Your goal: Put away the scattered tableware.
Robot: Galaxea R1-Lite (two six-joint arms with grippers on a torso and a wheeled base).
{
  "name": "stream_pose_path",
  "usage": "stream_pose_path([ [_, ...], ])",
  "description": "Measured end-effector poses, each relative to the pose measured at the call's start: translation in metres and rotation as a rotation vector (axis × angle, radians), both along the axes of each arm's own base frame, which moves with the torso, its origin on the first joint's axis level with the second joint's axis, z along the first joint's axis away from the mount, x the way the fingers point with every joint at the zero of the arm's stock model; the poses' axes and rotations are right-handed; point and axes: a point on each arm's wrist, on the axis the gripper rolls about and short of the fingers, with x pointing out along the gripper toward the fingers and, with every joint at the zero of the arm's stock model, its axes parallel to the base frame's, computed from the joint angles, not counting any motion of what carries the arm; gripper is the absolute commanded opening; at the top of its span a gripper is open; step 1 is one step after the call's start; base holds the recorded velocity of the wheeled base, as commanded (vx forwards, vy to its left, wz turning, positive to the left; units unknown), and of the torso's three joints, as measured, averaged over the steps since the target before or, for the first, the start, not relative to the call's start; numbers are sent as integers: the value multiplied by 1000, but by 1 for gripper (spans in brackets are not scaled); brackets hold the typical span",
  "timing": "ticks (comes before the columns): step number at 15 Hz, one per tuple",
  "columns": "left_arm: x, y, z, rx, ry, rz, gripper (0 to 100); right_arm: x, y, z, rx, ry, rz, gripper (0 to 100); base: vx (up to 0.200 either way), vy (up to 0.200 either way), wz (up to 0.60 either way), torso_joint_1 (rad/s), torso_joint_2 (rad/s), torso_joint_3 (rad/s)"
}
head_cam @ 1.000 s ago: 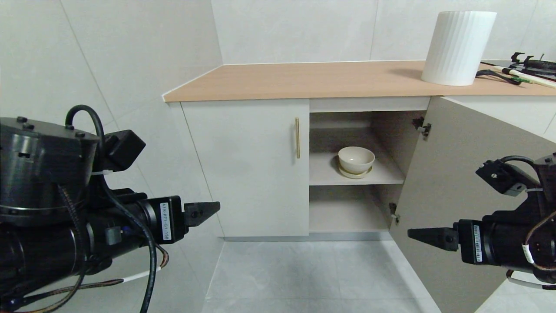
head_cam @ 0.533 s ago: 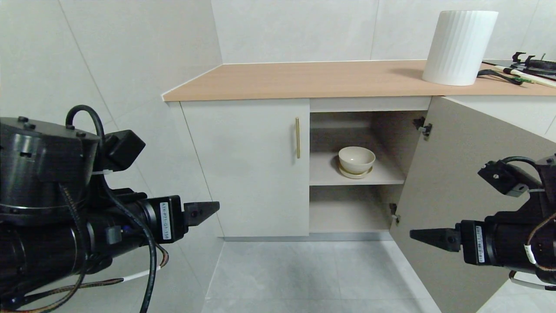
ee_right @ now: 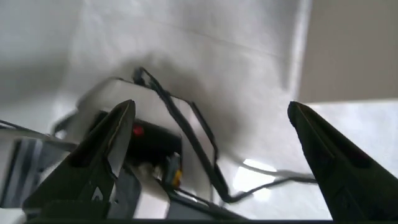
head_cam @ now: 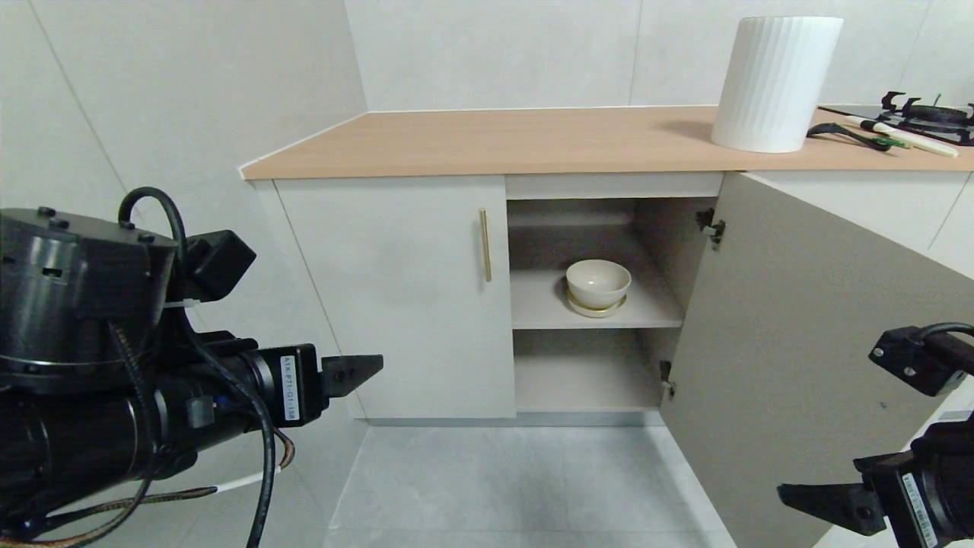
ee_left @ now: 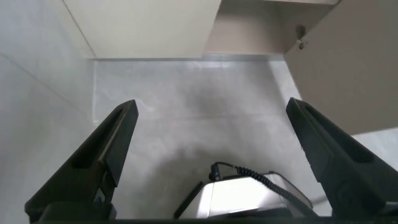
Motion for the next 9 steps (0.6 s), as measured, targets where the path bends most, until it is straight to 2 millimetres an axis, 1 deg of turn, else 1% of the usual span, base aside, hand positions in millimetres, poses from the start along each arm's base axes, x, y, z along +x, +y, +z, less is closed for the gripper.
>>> stream_pose_path([
  [4,0,0,0,0,1,0,100,-11,-7,9,-43,19,-24,100,0,-200,0,2,4,4],
  [7,0,0,-1,1,3,-1,100,-13,-13,13,-112,-6,-104,100,0,0,0,0,0,0],
  [9,1,-1,-1,3,5,-3,100,-15,-19,17,-146,16,-150,100,0,0,0,0,0,0],
])
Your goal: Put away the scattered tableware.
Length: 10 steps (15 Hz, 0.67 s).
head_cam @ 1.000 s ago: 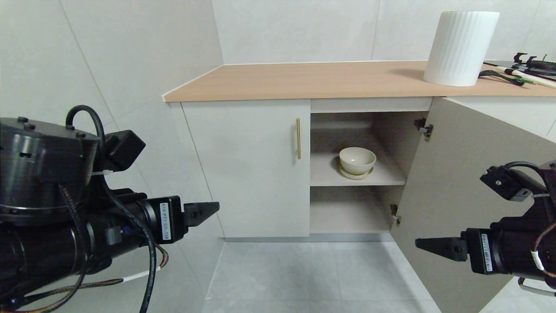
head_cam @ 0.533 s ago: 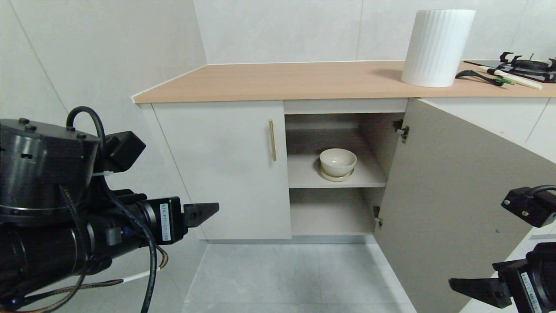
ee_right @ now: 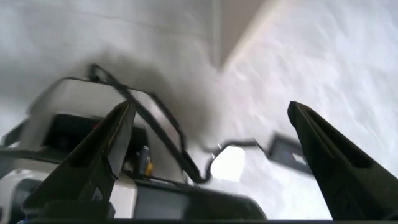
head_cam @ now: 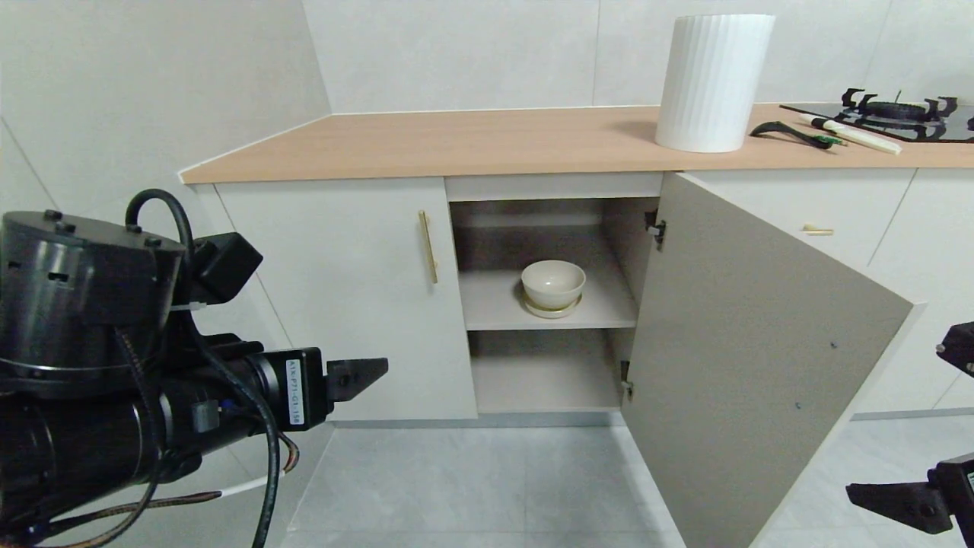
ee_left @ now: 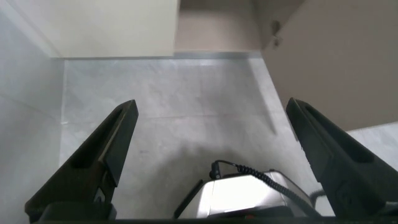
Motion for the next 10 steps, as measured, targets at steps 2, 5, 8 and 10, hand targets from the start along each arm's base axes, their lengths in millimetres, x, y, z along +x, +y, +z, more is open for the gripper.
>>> stream_pose_path([
  [2,0,0,0,1,1,1,100,0,-8,6,-15,16,-58,100,0,0,0,0,0,0],
  [5,0,0,0,1,1,0,100,7,-23,13,-55,-16,-188,100,0,0,0,0,0,0],
  [8,0,0,0,0,1,0,100,18,-39,17,-82,-48,-309,100,0,0,0,0,0,0],
  [10,0,0,0,0,1,1,100,32,-49,17,-83,-72,-389,100,0,0,0,0,0,0],
])
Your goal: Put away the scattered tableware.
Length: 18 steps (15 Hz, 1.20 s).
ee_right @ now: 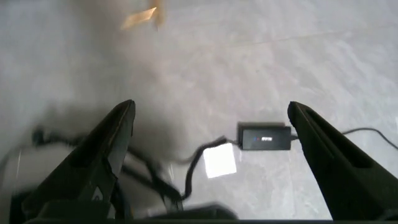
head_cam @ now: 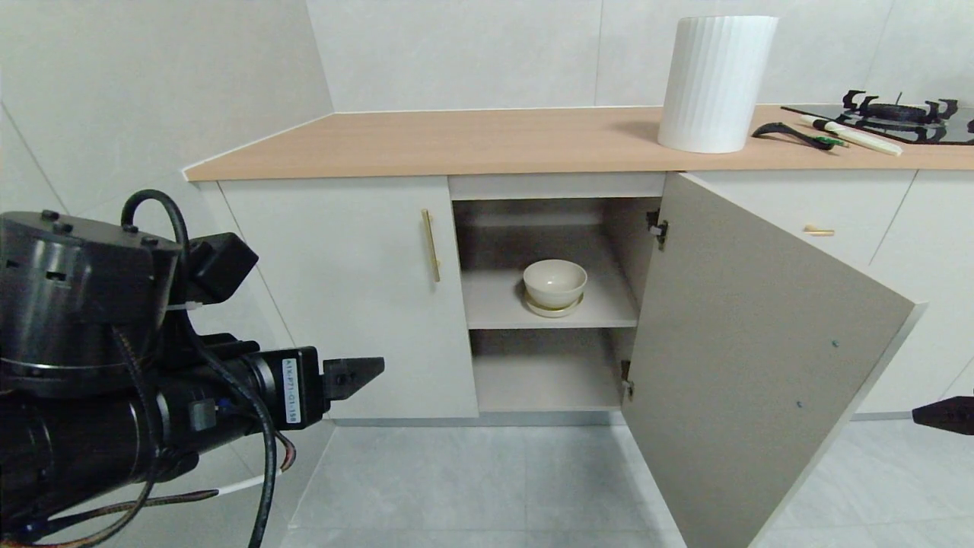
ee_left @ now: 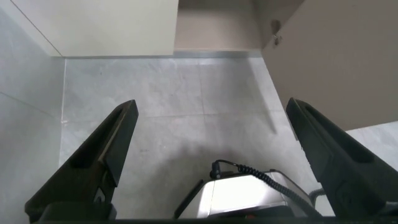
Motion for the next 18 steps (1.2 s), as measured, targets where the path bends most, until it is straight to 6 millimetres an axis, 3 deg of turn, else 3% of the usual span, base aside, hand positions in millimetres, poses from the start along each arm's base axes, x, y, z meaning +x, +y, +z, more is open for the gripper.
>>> stream_pose_path([
  [5,0,0,0,-1,0,0,100,39,-18,-6,30,-96,-137,100,0,0,0,0,0,0],
  [10,0,0,0,-2,-1,0,100,72,-18,-19,124,-168,-215,100,0,0,0,0,0,0],
  [16,0,0,1,-5,-3,1,100,84,-4,-31,173,-132,-192,100,0,0,0,0,0,0],
  [18,1,-1,2,-16,-16,2,100,84,10,-33,214,-125,-150,100,0,0,0,0,0,0],
])
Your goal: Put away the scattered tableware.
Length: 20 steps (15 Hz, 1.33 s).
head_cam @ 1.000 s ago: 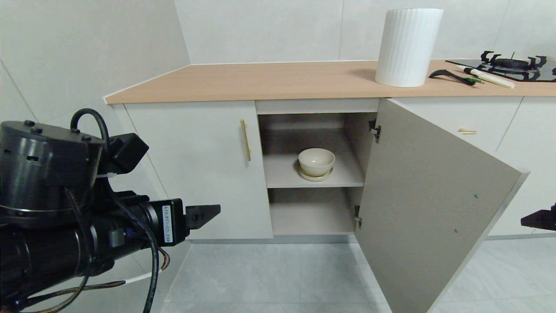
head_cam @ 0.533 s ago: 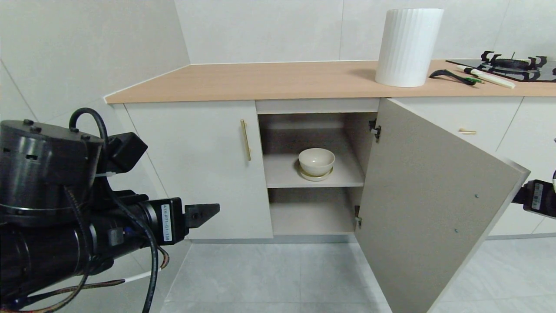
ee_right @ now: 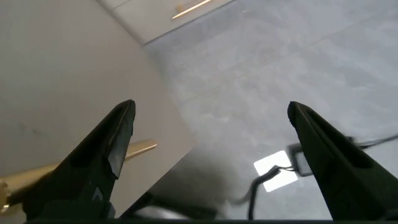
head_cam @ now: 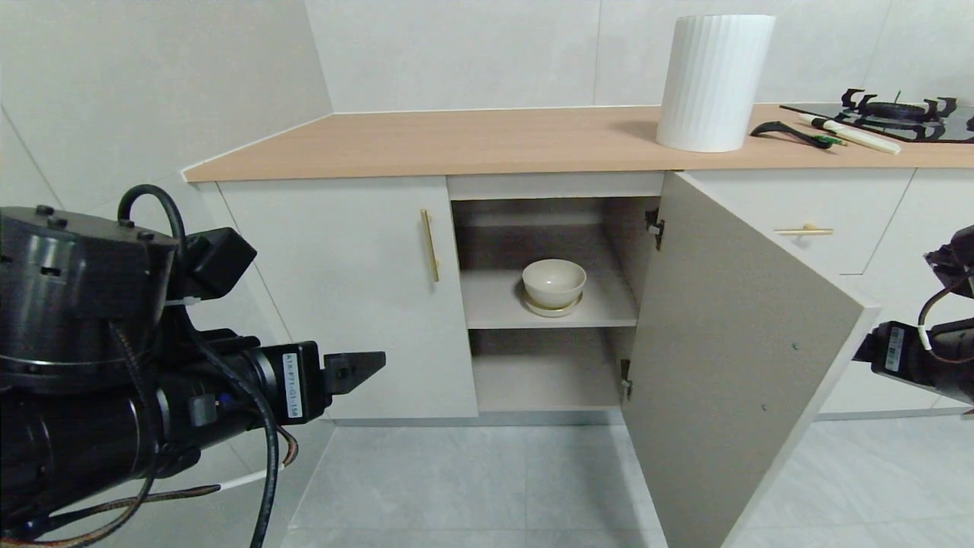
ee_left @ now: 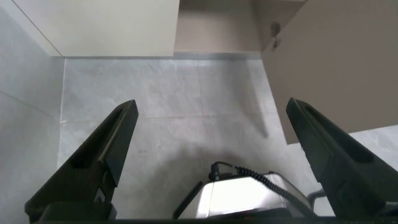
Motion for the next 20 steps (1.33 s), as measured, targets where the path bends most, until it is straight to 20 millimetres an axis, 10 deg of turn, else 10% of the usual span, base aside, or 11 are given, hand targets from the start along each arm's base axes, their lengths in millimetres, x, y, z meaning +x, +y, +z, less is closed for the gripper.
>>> stream_pose_path([
  [10,-1,1,3,-7,-15,0,100,17,99,-6,88,23,415,100,0,0,0,0,0,0],
  [20,1,1,6,-36,-62,11,100,70,142,0,101,-16,671,100,0,0,0,0,0,0],
])
